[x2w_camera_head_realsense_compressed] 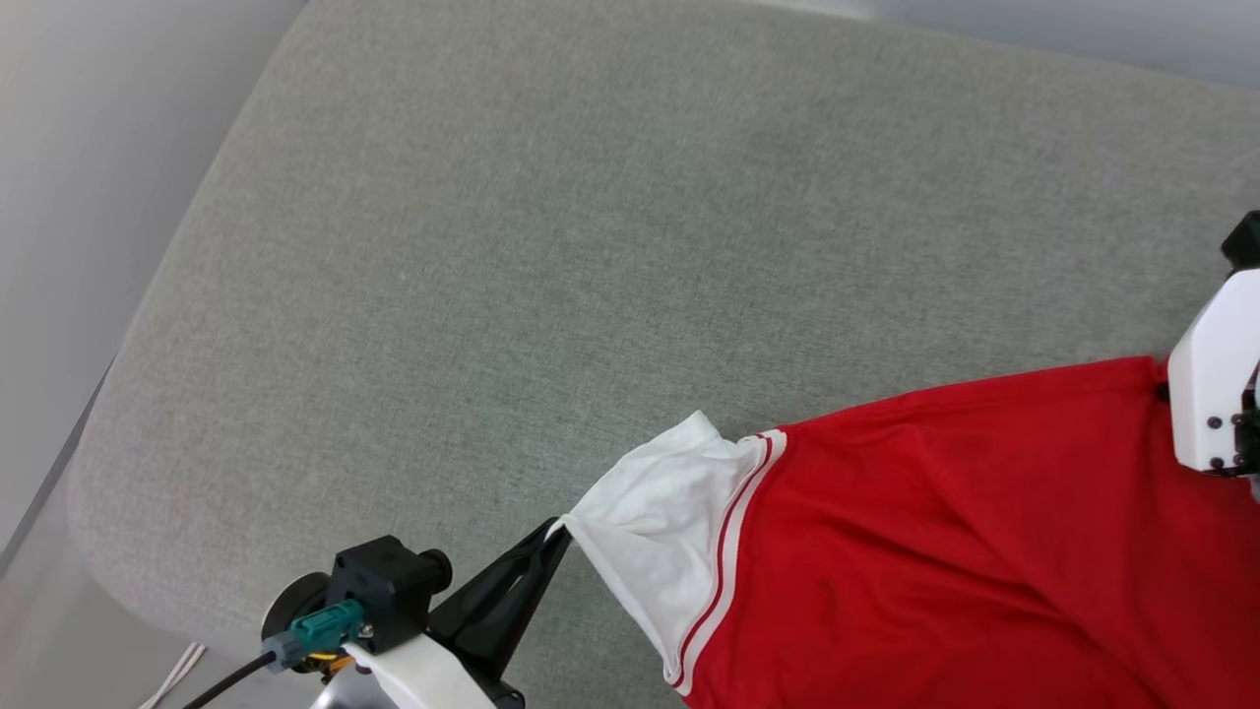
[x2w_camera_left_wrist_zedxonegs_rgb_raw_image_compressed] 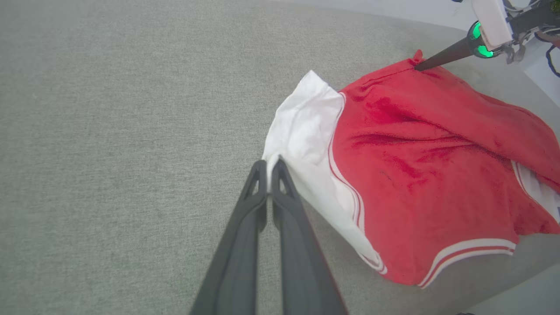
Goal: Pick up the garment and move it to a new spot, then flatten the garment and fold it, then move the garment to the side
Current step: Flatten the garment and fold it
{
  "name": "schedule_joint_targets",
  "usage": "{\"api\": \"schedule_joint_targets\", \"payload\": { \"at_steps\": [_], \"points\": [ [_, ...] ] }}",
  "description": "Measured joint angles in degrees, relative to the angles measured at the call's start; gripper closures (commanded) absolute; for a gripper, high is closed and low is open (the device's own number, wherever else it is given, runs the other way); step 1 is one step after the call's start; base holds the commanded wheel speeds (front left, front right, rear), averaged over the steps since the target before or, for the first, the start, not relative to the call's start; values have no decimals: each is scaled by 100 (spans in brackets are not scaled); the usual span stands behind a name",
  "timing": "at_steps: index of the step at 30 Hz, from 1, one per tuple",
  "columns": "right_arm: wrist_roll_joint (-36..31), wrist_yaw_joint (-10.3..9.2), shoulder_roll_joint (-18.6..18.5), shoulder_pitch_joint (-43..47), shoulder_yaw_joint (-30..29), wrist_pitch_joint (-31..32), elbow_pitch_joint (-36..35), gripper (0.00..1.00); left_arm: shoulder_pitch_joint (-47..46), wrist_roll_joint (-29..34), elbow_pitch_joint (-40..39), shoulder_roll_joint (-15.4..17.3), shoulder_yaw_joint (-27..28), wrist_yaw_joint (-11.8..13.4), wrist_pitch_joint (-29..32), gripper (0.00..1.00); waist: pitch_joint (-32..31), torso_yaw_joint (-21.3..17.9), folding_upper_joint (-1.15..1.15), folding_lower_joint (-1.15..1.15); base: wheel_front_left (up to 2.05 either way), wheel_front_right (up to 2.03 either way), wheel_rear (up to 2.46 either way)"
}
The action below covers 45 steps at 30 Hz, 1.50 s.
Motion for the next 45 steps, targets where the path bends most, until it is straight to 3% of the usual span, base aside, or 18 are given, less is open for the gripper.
{"api": "schedule_joint_targets", "payload": {
  "at_steps": [8,13,21,28,35,45],
  "points": [
    [528,0,-2,-170,277,-829,125,100,10,-15,-160,290,263,221,68,100,-650,-338,0,0,0,0,0],
    [992,0,-55,-238,372,-1237,2,100,-41,-44,-334,651,576,377,170,100,-1092,-644,0,0,0,0,0],
    [1650,0,-129,-276,349,-1794,-882,100,-467,-53,-773,1088,1105,561,368,100,-1682,-1217,0,0,0,0,0],
    [1881,0,113,-396,87,-2025,-1737,100,-984,-81,-1103,1370,1699,698,369,100,-2009,-1736,0,0,0,0,0],
    [1959,0,326,-514,-78,-2043,-2533,100,-1571,-259,-1241,1562,2117,592,502,100,-2096,-2152,0,0,0,0,0],
    [1707,0,593,-1146,-270,-2080,-2925,100,-2782,-491,-1004,1768,2735,296,570,100,-1718,-2462,0,0,0,0,0]
  ]
}}
